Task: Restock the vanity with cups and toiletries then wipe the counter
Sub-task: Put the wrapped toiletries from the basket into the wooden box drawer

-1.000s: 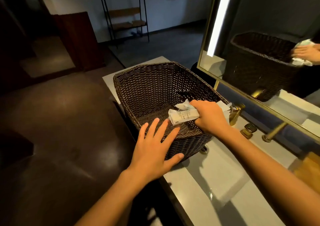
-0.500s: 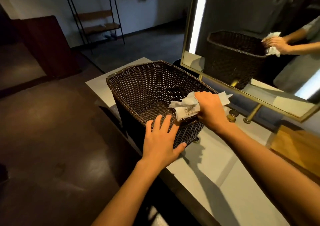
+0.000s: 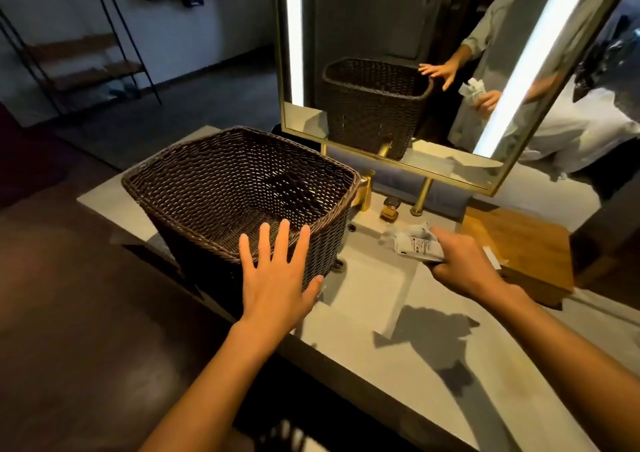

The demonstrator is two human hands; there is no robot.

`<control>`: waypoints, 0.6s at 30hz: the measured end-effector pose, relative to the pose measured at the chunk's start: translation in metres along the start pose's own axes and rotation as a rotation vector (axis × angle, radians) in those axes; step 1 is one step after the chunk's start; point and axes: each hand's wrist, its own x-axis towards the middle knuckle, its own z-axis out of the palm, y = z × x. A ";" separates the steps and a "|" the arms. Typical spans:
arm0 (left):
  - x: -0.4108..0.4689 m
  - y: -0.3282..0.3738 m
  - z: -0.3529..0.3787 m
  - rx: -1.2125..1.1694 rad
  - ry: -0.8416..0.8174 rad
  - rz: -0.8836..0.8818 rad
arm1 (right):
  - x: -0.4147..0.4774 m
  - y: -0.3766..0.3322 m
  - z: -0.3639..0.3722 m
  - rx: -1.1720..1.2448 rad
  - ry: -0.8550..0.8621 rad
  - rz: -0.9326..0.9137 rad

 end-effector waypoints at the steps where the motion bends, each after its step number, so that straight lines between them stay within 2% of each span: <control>1: 0.003 0.010 -0.001 -0.012 -0.006 0.041 | -0.003 0.014 -0.005 -0.005 -0.016 0.049; 6: 0.026 0.081 0.006 -0.126 -0.107 0.186 | -0.013 0.087 -0.032 -0.041 -0.089 0.229; 11: 0.059 0.177 0.029 -0.375 -0.366 0.257 | -0.004 0.169 -0.047 -0.055 -0.140 0.338; 15: 0.084 0.257 0.061 -0.715 -0.686 0.086 | 0.014 0.231 -0.044 -0.005 -0.176 0.399; 18: 0.103 0.309 0.085 -0.909 -0.774 -0.019 | 0.035 0.271 -0.032 -0.036 -0.159 0.394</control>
